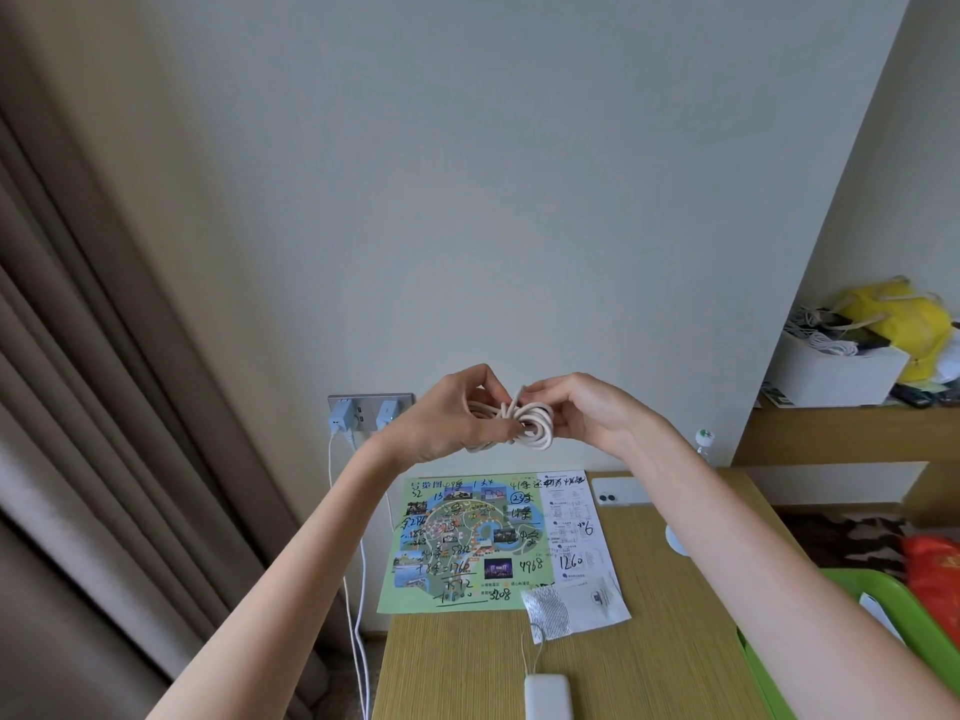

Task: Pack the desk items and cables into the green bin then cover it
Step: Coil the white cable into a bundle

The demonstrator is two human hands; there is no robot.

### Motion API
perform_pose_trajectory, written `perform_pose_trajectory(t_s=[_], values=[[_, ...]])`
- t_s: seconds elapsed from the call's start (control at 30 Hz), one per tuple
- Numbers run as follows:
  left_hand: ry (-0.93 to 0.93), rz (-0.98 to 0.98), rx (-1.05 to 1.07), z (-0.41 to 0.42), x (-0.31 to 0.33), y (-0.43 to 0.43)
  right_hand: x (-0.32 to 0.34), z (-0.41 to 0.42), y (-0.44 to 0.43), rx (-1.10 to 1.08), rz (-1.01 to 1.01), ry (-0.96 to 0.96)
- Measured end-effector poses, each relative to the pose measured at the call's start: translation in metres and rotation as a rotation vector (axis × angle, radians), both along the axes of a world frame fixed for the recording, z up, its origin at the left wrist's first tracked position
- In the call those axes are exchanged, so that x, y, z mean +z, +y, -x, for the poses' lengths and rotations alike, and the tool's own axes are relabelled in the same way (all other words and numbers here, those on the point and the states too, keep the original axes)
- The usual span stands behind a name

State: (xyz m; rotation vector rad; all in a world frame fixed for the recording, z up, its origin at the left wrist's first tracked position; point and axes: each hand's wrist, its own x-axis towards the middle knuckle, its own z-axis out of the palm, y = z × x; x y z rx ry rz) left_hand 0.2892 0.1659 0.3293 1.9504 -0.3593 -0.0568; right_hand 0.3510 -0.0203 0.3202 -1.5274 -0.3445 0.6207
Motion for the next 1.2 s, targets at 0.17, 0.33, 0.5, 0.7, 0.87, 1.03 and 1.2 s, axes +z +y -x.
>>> perform_pose_trajectory(t_s=[0.17, 0.33, 0.5, 0.7, 0.87, 1.03, 1.2], values=[[-0.132, 0.005, 0.067, -0.001, -0.005, 0.003, 0.000, -0.004, -0.008, -0.015, -0.044, 0.039], [-0.164, 0.027, -0.008, 0.001, -0.002, 0.003, -0.002, -0.004, -0.010, -0.087, -0.061, 0.142], [-0.171, -0.024, -0.028, 0.000, -0.004, 0.001, -0.008, -0.002, -0.005, -0.141, -0.075, 0.290], [-0.146, 0.009, -0.023, 0.001, -0.006, 0.001, -0.013, -0.001, -0.005, -0.103, -0.110, 0.302], [-0.163, -0.018, 0.032, -0.002, -0.013, 0.001, -0.018, -0.003, -0.013, -0.038, 0.027, 0.036], [-0.140, 0.000, 0.146, -0.008, -0.023, -0.001, -0.021, 0.009, -0.014, -0.213, 0.079, -0.257], [-0.034, 0.119, 0.192, -0.008, -0.042, -0.020, -0.029, 0.028, -0.014, -0.312, 0.140, -0.621]])
